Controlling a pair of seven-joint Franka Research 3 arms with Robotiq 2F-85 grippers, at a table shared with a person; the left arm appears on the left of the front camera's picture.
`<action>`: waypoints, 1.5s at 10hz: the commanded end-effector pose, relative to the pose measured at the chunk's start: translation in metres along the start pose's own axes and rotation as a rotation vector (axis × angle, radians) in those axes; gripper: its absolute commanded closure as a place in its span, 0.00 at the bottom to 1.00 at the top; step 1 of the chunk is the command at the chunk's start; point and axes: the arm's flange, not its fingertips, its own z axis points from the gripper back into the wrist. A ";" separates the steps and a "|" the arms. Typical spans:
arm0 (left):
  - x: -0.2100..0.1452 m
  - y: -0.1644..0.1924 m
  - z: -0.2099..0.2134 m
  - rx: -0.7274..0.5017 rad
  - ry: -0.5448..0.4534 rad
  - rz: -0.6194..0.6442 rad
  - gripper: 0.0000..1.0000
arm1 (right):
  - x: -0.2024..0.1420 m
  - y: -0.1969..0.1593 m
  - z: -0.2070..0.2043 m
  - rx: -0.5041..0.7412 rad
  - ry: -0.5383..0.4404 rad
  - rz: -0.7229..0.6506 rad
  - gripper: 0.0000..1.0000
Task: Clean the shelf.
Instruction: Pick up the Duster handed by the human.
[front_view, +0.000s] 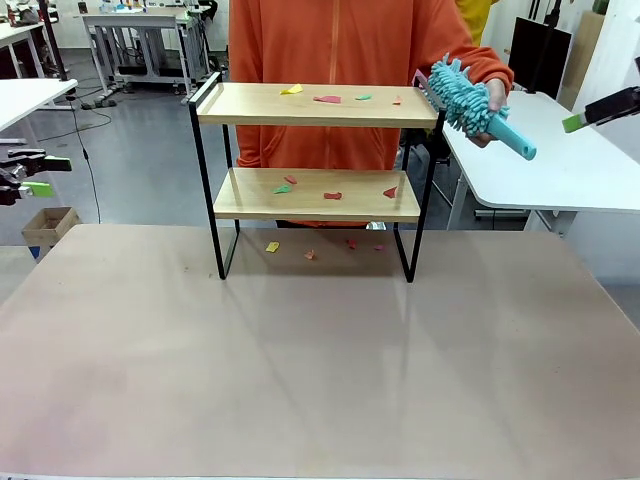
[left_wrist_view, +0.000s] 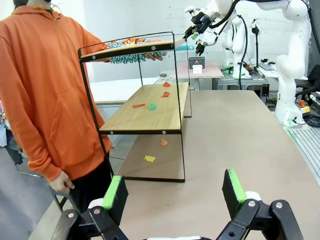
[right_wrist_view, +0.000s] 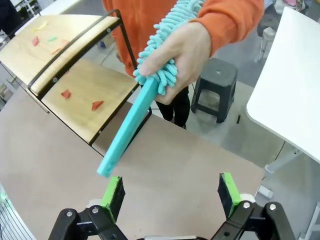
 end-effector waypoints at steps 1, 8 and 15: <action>0.003 -0.001 0.000 -0.005 -0.006 -0.004 0.00 | 0.000 0.000 -0.002 -0.029 0.011 0.001 0.00; 0.003 -0.001 0.000 -0.005 -0.006 -0.004 0.00 | 0.060 0.084 -0.042 -0.091 0.165 -0.043 0.00; 0.003 -0.001 0.000 -0.005 -0.006 -0.004 0.00 | 0.062 0.085 -0.069 -0.207 0.217 -0.106 0.00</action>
